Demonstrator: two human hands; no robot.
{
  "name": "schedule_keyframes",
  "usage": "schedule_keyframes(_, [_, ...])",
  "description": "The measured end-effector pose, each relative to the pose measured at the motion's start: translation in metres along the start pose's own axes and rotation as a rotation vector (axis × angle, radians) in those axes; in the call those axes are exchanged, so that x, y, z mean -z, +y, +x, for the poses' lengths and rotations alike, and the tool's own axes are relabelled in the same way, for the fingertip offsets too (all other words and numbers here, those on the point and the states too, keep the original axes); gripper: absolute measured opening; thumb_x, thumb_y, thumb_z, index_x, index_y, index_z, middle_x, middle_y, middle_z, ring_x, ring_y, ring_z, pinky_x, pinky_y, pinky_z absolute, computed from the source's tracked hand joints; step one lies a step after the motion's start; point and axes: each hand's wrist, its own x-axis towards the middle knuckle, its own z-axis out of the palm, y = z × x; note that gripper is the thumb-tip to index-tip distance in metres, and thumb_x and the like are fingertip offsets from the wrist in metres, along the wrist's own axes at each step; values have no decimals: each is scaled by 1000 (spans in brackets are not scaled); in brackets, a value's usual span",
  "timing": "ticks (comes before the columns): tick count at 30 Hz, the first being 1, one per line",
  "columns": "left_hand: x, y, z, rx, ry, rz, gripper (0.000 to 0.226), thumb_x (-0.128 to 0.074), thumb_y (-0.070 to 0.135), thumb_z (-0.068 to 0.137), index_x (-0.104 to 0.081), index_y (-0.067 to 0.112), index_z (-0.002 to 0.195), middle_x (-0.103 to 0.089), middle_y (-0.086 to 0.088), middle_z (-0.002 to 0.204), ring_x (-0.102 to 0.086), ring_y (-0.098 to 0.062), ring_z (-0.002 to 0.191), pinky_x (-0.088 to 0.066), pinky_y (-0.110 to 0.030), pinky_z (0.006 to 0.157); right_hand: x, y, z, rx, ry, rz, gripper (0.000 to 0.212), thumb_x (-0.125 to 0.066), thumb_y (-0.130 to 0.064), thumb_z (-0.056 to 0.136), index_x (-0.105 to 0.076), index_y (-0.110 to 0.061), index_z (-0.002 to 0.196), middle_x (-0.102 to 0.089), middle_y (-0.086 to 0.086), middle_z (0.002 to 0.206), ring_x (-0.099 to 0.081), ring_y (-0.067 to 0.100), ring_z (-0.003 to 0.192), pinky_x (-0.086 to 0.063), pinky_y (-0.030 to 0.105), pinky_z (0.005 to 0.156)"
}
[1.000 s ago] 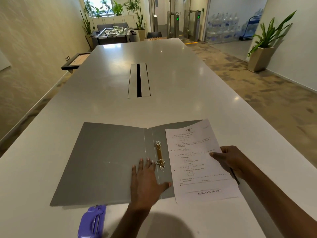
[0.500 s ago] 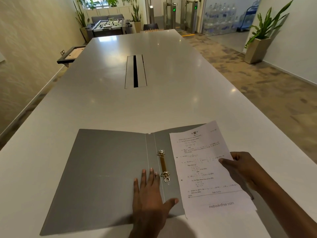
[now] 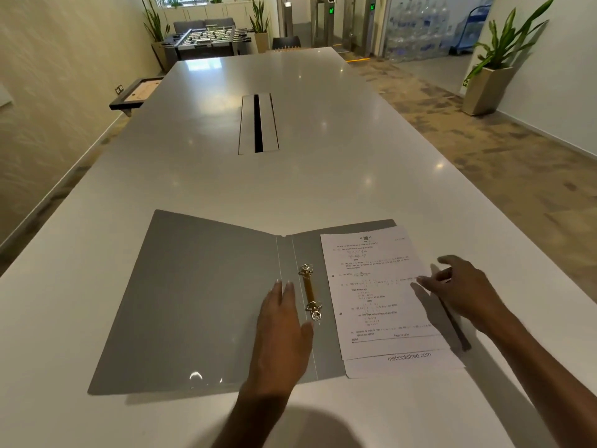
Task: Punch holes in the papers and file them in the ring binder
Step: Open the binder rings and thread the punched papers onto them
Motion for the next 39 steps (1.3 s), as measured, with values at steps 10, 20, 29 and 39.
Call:
schedule_keyframes(10, [-6,9,78,58,285,-354,33,-64,2,100,-72,10,131,-72,-11,132,-73,-17,107,-55,-19,89,-92,-105,-29,592,39,165,19,-72,-14,95,-76,-12,114,-73,-2,103,-63,-3,75,-52,9,74])
schedule_keyframes(20, [-33,-13,91,-53,243,-253,36,-56,17,105,-73,21,73,-63,6,63,-61,-7,55,-48,-21,50,-145,-122,-17,634,-41,119,14,-65,-11,98,-78,-16,97,-71,2,88,-68,14,78,-62,39,76])
schedule_keyframes(29, [-39,-15,92,-62,268,-314,23,-61,20,104,-70,20,83,-67,6,72,-67,-9,64,-53,-20,53,-151,-113,-18,539,-91,392,19,-60,-13,101,-70,-17,86,-66,0,82,-68,20,76,-61,47,70])
schedule_keyframes(39, [-40,-12,91,5,330,-388,12,-71,19,99,-77,14,90,-70,6,73,-67,-2,60,-52,-11,53,-148,-109,-4,489,-147,468,17,-68,-10,96,-71,-21,83,-71,6,76,-70,35,70,-59,61,65])
